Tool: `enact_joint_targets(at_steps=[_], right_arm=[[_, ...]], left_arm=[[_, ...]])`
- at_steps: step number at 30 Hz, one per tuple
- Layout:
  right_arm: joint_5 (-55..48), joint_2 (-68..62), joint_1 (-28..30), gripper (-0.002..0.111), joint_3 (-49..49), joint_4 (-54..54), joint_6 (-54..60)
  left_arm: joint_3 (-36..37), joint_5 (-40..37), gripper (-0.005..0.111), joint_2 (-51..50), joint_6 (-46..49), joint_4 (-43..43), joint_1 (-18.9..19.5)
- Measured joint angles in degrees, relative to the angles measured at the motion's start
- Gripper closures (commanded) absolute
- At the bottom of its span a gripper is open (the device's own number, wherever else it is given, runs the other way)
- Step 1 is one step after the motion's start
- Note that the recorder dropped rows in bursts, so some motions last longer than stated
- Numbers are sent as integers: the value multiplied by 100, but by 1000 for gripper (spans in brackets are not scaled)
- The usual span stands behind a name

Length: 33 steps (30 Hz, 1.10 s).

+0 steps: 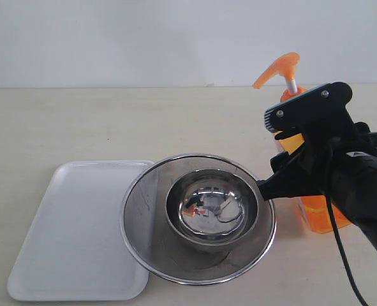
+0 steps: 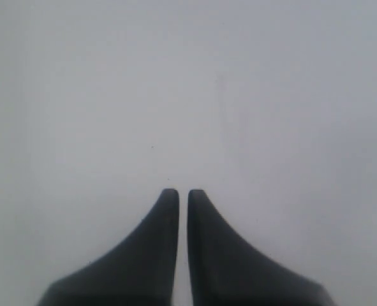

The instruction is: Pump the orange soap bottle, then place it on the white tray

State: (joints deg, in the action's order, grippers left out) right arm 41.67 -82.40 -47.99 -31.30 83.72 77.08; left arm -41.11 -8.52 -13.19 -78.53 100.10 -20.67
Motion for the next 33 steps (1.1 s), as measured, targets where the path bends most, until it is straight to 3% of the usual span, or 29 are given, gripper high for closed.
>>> enact_joint_targets(at_steps=[11, 33], right_arm=[[0, 0, 0, 109, 0, 0, -2], [0, 0, 0, 109, 0, 0, -2]], left_arm=[[0, 0, 102, 544, 0, 0, 0], [-8, 0, 102, 545, 12, 0, 0]])
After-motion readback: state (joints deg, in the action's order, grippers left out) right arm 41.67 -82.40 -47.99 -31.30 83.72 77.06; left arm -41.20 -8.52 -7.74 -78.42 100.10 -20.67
